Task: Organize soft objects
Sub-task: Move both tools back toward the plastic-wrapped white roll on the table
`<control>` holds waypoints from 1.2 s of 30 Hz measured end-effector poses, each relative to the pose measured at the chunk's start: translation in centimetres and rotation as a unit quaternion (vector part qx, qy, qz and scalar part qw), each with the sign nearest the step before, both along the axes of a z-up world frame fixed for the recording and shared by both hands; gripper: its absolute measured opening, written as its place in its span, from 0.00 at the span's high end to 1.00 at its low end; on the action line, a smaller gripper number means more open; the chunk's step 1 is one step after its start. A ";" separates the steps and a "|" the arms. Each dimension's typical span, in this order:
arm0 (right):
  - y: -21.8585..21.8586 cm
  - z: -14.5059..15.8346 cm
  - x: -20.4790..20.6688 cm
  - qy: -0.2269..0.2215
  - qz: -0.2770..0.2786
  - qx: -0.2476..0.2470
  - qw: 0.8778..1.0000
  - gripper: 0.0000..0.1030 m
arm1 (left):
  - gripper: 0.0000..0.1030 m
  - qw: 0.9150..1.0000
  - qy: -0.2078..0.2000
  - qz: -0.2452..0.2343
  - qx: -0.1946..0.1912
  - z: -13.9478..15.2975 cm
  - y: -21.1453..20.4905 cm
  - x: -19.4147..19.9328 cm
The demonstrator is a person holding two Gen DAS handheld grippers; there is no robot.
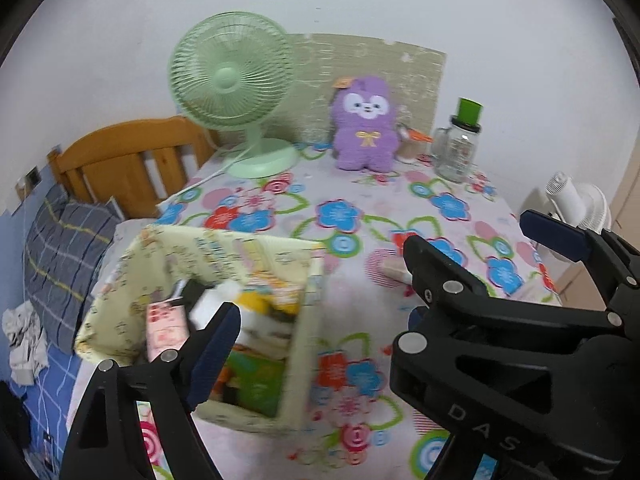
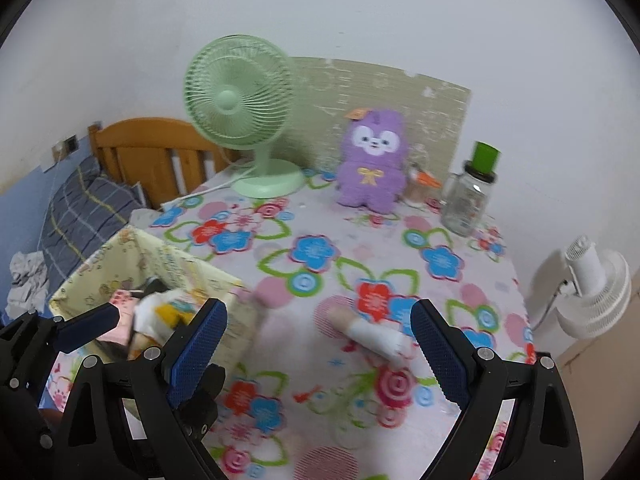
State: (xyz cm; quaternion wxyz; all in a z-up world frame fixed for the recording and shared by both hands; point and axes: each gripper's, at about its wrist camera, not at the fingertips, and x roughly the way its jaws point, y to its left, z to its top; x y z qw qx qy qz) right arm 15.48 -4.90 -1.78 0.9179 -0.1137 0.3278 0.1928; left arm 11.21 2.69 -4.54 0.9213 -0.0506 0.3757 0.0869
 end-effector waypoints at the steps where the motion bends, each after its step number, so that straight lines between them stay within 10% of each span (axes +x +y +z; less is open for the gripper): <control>1: -0.8 0.0 0.1 0.000 -0.007 0.000 1.000 0.08 | 0.15 1.000 0.001 -0.007 0.001 -0.1 -0.7 0.3; 36: -14.3 -8.4 7.0 0.083 -0.184 -0.002 0.979 0.08 | 0.09 0.993 0.083 -0.085 0.019 -7.5 -9.5 9.7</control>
